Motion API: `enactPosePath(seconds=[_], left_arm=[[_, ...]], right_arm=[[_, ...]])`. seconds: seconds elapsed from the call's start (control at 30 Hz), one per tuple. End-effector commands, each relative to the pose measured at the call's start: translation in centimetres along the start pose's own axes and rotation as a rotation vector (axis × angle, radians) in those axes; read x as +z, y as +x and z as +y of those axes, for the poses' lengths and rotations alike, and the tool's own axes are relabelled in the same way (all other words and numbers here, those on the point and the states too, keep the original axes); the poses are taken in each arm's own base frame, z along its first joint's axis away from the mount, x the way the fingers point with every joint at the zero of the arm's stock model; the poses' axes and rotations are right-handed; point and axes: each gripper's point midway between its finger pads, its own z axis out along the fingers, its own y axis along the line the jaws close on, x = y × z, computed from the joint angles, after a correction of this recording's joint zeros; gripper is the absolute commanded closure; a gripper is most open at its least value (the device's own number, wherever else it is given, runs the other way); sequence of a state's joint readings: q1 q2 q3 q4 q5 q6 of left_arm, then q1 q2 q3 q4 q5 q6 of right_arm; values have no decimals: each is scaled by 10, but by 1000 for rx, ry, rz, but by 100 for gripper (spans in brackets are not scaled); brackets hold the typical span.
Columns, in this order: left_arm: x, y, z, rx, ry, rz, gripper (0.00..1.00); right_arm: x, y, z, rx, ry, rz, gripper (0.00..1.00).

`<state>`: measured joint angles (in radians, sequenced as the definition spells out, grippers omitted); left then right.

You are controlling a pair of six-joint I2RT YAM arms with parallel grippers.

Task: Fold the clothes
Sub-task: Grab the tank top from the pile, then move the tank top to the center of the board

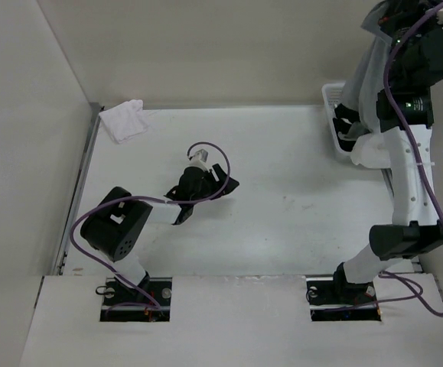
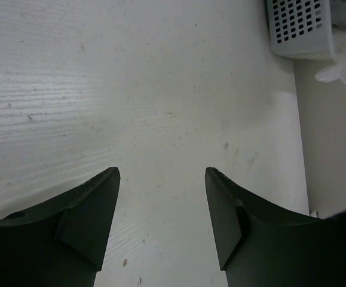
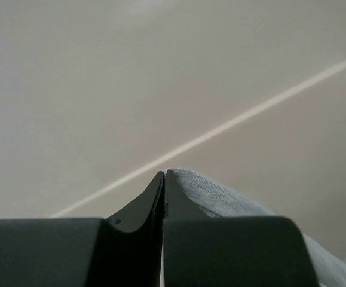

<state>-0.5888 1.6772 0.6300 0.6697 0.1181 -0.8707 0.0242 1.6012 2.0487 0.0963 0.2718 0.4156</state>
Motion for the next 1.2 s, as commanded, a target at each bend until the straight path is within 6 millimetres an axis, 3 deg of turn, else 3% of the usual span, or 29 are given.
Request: enactPosePath(seconds=[0.0, 0.03, 0.1, 0.2, 0.27, 0.33, 0.43, 0.47, 0.5, 0.57, 0.63, 0.7, 0.73, 0.77, 0.83, 0.9, 0.97, 1.03, 1.07, 1.1, 1.13, 1.17], left_arm=[[-10, -39, -18, -36, 68, -98, 43], [-16, -50, -16, -57, 64, -124, 43], [-25, -65, -15, -83, 63, -161, 43], [-35, -80, -18, -98, 64, -191, 43], [-41, -86, -23, -98, 68, -210, 43], [-51, -94, -27, -99, 73, -244, 44], [-79, -117, -23, -105, 57, -350, 44], [-92, -129, -20, -113, 43, -398, 44], [-95, -131, -19, -115, 37, -408, 44], [-117, -146, -13, -130, 12, -472, 44], [-138, -155, -6, -135, -21, -525, 44], [-144, -155, -1, -138, -42, -534, 44], [-149, -152, 4, -135, -61, -533, 44], [-153, -149, 11, -126, -85, -530, 44], [-160, -140, 27, -124, -137, -525, 44], [-162, -136, 35, -117, -164, -519, 44], [-163, -131, 43, -104, -197, -510, 45], [-161, -129, 44, -95, -210, -501, 47], [-155, -124, 41, -81, -207, -475, 49], [-149, -119, 39, -63, -209, -449, 49], [-142, -112, 37, -40, -212, -416, 49], [-129, -99, 31, 9, -210, -354, 49]], right_arm=[[-37, -81, 97, 71, -269, -143, 100], [-54, -91, 118, 71, -314, -146, 100], [-71, -103, 141, 74, -373, -156, 100], [-84, -127, 168, 64, -441, -204, 100], [-95, -129, 180, 80, -484, -188, 100], [-110, -116, 192, 104, -541, -136, 100], [-157, -70, 213, 186, -672, 17, 100], [-188, -36, 222, 228, -731, 110, 100], [-193, -29, 223, 236, -737, 126, 100], [-233, 37, 223, 286, -741, 272, 100], [-293, 153, 207, 297, -674, 510, 99], [-323, 196, 200, 276, -672, 614, 99], [-370, 241, 194, 255, -709, 757, 97], [-404, 262, 190, 248, -751, 857, 94], [-496, 289, 188, 240, -902, 1106, 81], [-542, 289, 178, 198, -971, 1222, 62], [-558, 283, 161, 161, -965, 1261, 51], [-544, 283, 133, 155, -832, 1242, 48], [-518, 293, 98, 143, -658, 1203, 56], [-507, 304, 73, 128, -539, 1198, 67], [-495, 321, 33, 104, -350, 1212, 84], [-492, 338, -6, 62, -181, 1235, 91]])
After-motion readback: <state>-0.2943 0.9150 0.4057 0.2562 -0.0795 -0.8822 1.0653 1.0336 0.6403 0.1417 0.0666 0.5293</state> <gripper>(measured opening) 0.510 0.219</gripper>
